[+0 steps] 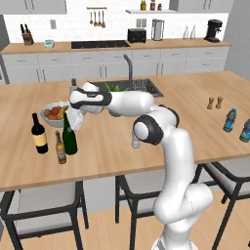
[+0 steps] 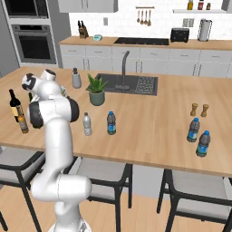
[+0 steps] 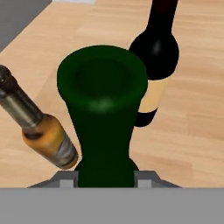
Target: Move the plastic bottles in the middle to the plastics group, and the glass bottles in the middle to the glass group.
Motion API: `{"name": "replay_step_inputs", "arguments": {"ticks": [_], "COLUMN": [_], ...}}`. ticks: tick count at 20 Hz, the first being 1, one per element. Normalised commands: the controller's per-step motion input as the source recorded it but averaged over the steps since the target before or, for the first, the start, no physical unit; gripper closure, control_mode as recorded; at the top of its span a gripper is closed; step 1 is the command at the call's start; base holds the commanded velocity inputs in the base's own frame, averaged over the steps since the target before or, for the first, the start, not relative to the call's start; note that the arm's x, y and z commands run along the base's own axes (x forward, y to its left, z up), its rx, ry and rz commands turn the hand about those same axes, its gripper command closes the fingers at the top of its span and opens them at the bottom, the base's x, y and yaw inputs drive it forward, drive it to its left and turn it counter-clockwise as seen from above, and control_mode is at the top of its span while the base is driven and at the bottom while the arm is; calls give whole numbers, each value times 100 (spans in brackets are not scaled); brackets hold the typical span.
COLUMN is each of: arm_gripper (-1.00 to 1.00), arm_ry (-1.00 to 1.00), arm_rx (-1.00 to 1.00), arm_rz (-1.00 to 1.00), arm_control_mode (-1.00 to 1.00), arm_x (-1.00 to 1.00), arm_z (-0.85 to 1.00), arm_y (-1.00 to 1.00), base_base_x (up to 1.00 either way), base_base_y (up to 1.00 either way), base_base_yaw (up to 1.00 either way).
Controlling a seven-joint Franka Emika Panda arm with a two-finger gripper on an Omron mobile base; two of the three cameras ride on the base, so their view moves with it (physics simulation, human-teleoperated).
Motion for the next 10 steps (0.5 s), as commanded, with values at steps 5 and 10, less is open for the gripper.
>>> {"name": "replay_step_inputs", "arguments": {"ticks": [5, 10], "arm_gripper": [100, 100], "arm_ry": [-5, -5], "arm_rx": [0, 0], "arm_rz": [7, 4], "arm_control_mode": [-100, -100], "arm_x": [41, 10], "arm_z": [0, 0], "arm_y": [17, 7], "base_base_x": [0, 0], "base_base_y": [0, 0], "base_base_yaw": [0, 0]}}
